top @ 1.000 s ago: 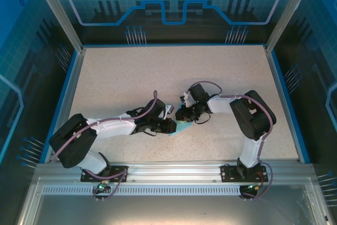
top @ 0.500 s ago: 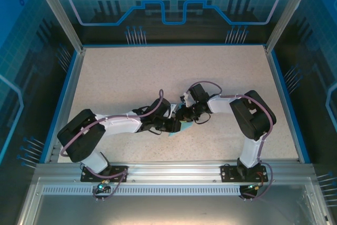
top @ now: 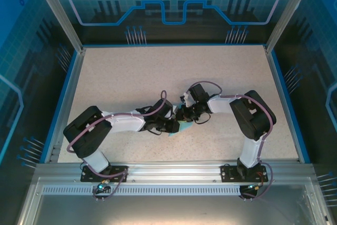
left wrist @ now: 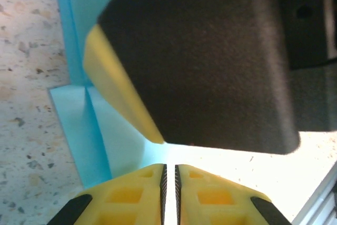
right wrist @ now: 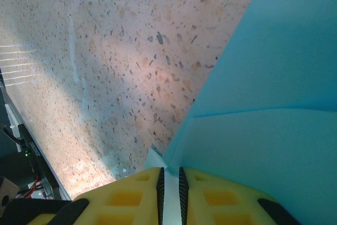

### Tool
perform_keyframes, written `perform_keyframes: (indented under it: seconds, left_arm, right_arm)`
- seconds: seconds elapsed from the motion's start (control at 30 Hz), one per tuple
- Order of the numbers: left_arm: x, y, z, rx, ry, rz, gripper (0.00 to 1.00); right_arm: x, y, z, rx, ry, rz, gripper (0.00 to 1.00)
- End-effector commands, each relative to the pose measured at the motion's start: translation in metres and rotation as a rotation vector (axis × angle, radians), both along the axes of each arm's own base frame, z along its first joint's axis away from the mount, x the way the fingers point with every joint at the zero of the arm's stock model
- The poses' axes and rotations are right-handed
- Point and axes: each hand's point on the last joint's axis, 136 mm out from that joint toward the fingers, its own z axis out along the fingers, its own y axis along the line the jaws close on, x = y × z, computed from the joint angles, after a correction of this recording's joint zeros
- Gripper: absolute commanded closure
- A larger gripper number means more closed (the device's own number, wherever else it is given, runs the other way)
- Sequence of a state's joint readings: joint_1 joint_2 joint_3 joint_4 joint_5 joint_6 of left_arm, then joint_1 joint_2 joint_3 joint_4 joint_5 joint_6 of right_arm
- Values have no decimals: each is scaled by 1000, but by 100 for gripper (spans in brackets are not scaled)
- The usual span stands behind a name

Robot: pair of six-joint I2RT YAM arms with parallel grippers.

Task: Fold a paper plane with a square sheet of paper (pick it up from the middle)
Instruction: Fourth fold the wing at the center of the table.

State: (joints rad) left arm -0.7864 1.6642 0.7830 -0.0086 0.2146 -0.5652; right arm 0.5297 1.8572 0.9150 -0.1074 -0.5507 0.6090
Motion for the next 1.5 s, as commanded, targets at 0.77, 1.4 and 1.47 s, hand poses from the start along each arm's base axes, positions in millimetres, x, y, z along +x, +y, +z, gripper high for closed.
perform_keyframes:
  seconds: [0.77,1.4,1.47]
  left_arm:
    - [-16,37,-46,167,81,83,94]
    - [-25,49,-59,230,108,73,100]
    - [-28,53,-63,245,119,72,100]
  right_arm:
    - [-3,-27,53,28,-152,-77,79]
    - [19,-23,-2,-24,-71,-81,86]
    - [23,-27,-4,-32,-66,-93,85]
